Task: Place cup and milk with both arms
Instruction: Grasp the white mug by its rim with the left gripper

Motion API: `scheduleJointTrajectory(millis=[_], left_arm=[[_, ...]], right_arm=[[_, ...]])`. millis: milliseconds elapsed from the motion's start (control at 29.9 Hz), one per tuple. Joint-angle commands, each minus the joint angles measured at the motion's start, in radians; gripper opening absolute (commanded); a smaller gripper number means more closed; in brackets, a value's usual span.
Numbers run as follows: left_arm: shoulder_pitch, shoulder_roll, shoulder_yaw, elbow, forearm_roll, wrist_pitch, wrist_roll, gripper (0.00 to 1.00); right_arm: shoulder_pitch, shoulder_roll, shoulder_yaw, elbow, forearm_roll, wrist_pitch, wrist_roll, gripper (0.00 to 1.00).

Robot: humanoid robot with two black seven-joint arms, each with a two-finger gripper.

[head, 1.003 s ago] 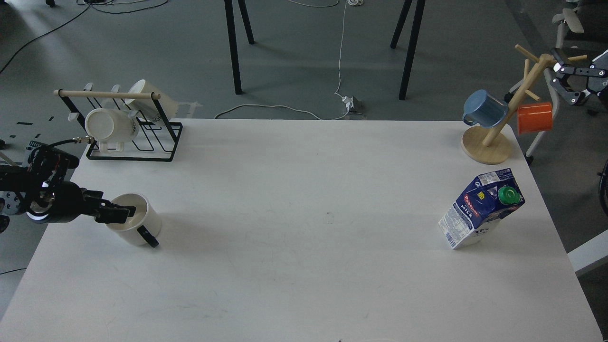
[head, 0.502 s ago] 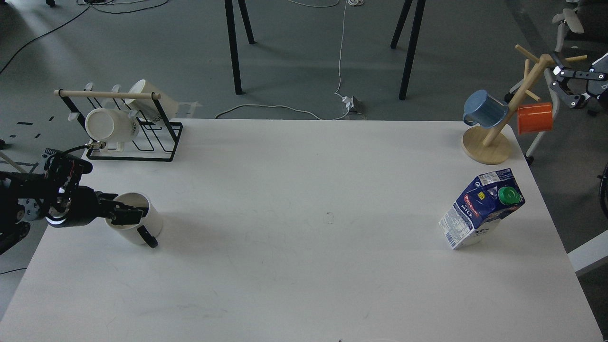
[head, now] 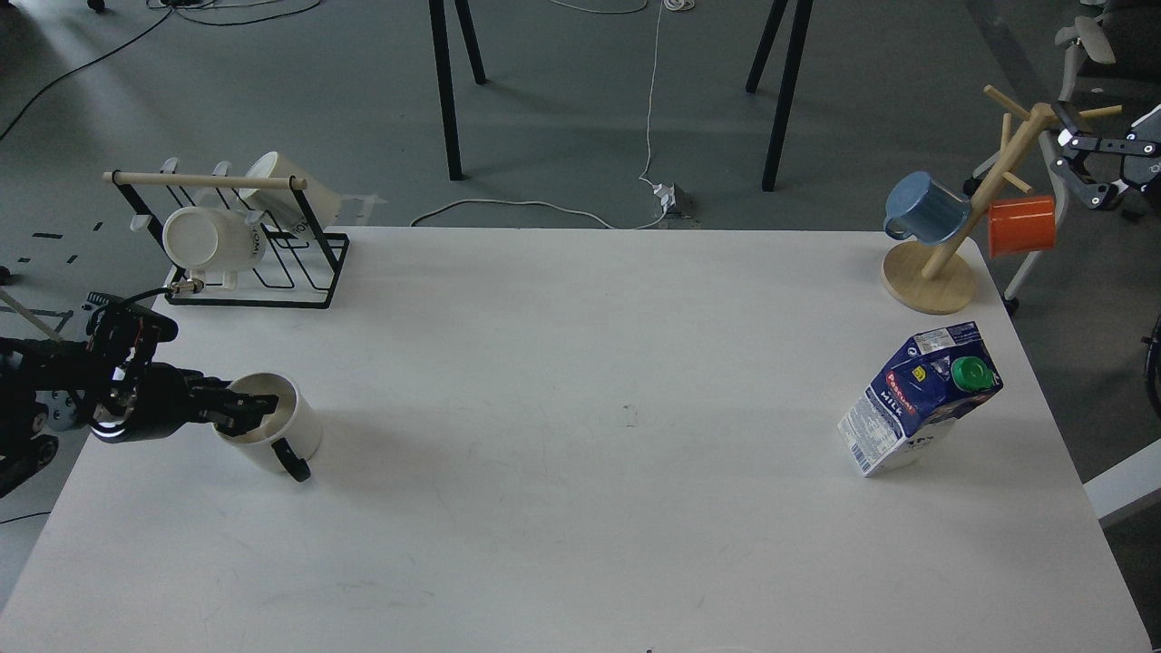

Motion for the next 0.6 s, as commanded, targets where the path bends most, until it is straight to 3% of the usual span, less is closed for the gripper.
scheduleJointTrajectory(millis=[0, 234, 301, 334, 568], left_arm=[[0.008, 0.002, 0.0, -0.002, 0.0, 0.003, 0.0, 0.32], [0.01, 0.008, -0.003, -0.005, 0.0, 0.021, 0.0, 0.19], [0.01, 0.008, -0.002, -0.005, 0.0, 0.023, 0.0, 0.04], [0.01, 0.009, -0.005, -0.005, 0.0, 0.024, 0.0, 0.02], [0.01, 0.016, -0.005, -0.007, 0.0, 0.063, 0.0, 0.0]], right_arm=[[0.0, 0.0, -0.001, 0.0, 0.0, 0.0, 0.0, 0.99], [-0.006, 0.001, 0.0, 0.002, 0.0, 0.0, 0.0, 0.99], [-0.006, 0.001, -0.002, 0.002, 0.0, 0.0, 0.0, 0.99], [-0.008, 0.001, -0.002, 0.002, 0.0, 0.0, 0.0, 0.99], [-0.008, 0.001, 0.0, 0.002, 0.002, 0.0, 0.0, 0.99]])
